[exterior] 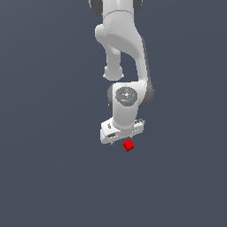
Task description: Pick up the red cube and move it to a goal position.
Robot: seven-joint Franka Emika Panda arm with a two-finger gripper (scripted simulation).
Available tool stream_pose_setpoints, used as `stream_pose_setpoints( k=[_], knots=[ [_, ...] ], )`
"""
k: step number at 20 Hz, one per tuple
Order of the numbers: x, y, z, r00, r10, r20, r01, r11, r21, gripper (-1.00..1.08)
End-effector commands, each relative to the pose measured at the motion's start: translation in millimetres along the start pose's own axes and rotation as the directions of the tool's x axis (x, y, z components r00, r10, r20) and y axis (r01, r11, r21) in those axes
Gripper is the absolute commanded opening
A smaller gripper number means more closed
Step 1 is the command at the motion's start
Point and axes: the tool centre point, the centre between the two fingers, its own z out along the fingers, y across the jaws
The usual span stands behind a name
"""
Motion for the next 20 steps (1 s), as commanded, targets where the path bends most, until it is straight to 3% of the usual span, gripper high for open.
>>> stream_pose_setpoints(
  k=[1,9,18,19,20],
  knots=[
    [6.3,-11.7,19.2,0.999,-0.053,0.005,0.053,0.999,0.005,1.00],
    [16.1,-35.9,57.0,0.988,-0.157,0.017,0.156,0.988,0.013,1.00],
    [17.3,-39.1,61.7,0.985,-0.171,0.019,0.171,0.985,0.013,1.00],
    [17.3,-39.1,61.7,0.985,-0.171,0.019,0.171,0.985,0.013,-1.00],
    [17.3,-39.1,61.7,0.985,-0.171,0.019,0.171,0.985,0.013,-1.00]
  ],
)
